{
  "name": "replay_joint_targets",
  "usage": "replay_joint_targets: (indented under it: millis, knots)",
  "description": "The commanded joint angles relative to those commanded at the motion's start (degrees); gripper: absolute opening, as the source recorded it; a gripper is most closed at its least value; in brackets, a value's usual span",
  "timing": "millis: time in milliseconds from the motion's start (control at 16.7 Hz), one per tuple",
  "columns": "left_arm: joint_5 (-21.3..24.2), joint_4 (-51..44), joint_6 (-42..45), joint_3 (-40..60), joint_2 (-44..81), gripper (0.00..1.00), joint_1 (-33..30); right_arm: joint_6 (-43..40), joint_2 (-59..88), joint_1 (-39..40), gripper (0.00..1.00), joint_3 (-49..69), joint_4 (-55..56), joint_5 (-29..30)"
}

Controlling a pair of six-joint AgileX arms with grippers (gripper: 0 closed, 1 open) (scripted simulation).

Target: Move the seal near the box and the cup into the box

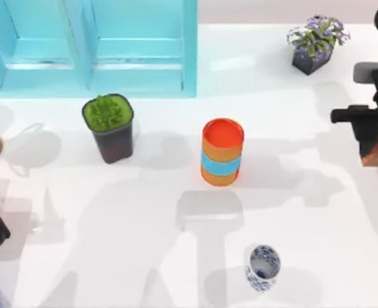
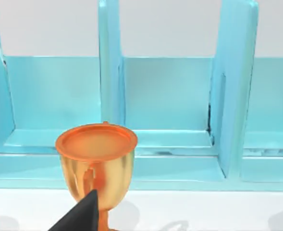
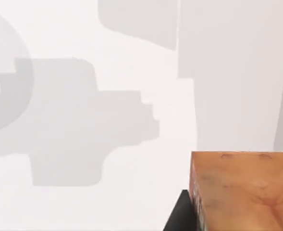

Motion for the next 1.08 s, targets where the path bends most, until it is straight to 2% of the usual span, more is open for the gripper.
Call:
replay_joint_targets:
  millis: [300,1080]
  knots:
    - [0.0,0.0,0.0,0.0,0.0,1.00,0.0,0.1,0.2,0.0,0.00,-0.7,0.6,0.0]
    - [0.0,0.0,0.0,0.0,0.0,1.00,0.0,0.1,0.2,0.0,0.98,-0.7,0.6,0.0]
